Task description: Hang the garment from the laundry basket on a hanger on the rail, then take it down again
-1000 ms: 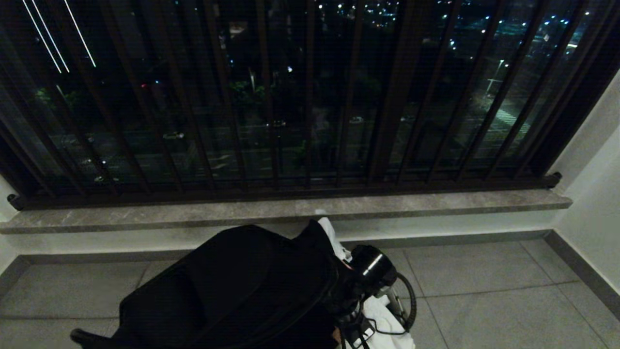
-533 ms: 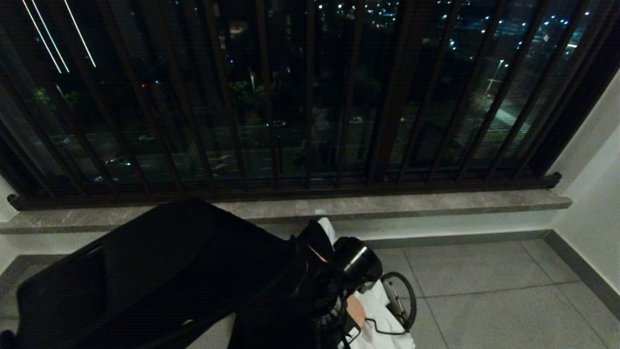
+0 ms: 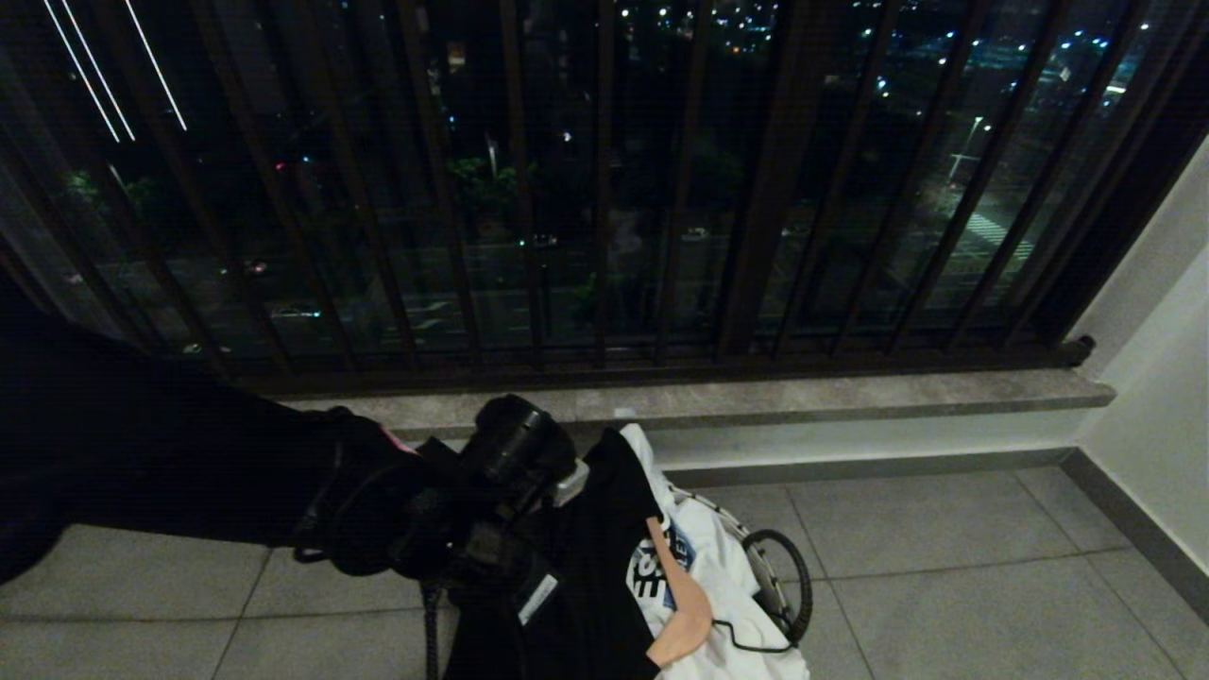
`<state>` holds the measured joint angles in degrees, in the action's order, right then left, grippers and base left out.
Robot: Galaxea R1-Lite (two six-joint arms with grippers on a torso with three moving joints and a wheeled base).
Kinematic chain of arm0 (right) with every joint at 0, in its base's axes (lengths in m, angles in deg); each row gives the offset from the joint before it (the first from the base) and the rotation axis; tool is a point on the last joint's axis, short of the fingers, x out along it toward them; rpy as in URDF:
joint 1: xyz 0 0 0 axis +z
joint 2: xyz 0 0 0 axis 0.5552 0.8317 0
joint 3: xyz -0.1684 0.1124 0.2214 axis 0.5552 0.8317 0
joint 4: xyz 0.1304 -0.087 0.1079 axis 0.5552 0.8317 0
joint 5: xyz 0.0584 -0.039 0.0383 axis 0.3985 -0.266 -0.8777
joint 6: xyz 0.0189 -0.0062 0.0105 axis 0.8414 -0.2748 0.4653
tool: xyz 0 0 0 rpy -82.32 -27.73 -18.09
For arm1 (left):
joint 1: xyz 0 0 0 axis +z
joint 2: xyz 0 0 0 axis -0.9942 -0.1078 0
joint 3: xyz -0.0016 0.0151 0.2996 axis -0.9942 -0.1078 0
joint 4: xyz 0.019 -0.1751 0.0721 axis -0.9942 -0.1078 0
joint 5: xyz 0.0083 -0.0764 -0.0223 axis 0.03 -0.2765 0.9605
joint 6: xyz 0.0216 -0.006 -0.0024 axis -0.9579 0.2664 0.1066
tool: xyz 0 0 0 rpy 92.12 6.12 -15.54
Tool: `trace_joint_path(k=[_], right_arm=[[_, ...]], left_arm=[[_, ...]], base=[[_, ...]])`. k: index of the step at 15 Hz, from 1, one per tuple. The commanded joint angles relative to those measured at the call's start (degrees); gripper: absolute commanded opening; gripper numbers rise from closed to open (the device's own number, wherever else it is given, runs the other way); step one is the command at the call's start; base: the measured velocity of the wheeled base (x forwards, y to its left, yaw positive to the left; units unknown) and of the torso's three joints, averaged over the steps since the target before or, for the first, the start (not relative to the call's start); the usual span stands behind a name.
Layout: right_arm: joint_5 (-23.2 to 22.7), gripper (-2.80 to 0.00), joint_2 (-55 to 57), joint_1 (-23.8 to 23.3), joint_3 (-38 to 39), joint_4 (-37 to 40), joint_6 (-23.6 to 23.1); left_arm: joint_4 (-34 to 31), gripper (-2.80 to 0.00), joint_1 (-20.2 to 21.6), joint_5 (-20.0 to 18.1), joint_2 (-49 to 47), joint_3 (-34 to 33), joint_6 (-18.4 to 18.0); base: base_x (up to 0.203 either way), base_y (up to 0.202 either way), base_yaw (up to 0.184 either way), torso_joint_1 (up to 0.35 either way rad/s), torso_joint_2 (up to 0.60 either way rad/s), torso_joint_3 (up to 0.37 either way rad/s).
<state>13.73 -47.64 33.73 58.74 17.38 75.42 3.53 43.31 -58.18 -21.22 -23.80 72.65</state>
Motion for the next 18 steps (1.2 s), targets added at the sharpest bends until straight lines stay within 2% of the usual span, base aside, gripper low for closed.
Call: trace_joint_path(k=[1,6,8,12,15,18], right_arm=[[-0.01,-2.80,0.07,0.00,0.00,-0.01,0.00],[-0.01,-2.80,0.07,0.00,0.00,-0.01,0.00],[-0.01,-2.80,0.07,0.00,0.00,-0.01,0.00],[-0.01,-2.80,0.07,0.00,0.00,-0.01,0.00],[-0.01,-2.80,0.07,0.00,0.00,-0.01,0.00],[-0.01,-2.80,0.07,0.00,0.00,-0.01,0.00]], left_arm=[[0.07,-2.80,4.19,0.09,9.50,-4.31,-0.06],[0.39,-2.80,22.59,-0.27,25.87,-13.29,-0.97],[3.00,-2.80,28.85,-0.36,30.90,-16.06,-1.41],[13.31,-2.80,36.18,-0.26,41.18,-22.96,-4.05],[15.47,-2.80,40.77,-0.24,50.93,-26.79,-4.32],[15.83,-2.80,42.91,-0.29,63.55,-30.29,-4.34]], base=[[0.000,0.000,0.000,0.000,0.00,0.000],[0.000,0.000,0.000,0.000,0.00,0.000],[0.000,0.000,0.000,0.000,0.00,0.000],[0.000,0.000,0.000,0.000,0.00,0.000],[0.000,0.000,0.000,0.000,0.00,0.000],[0.000,0.000,0.000,0.000,0.00,0.000]])
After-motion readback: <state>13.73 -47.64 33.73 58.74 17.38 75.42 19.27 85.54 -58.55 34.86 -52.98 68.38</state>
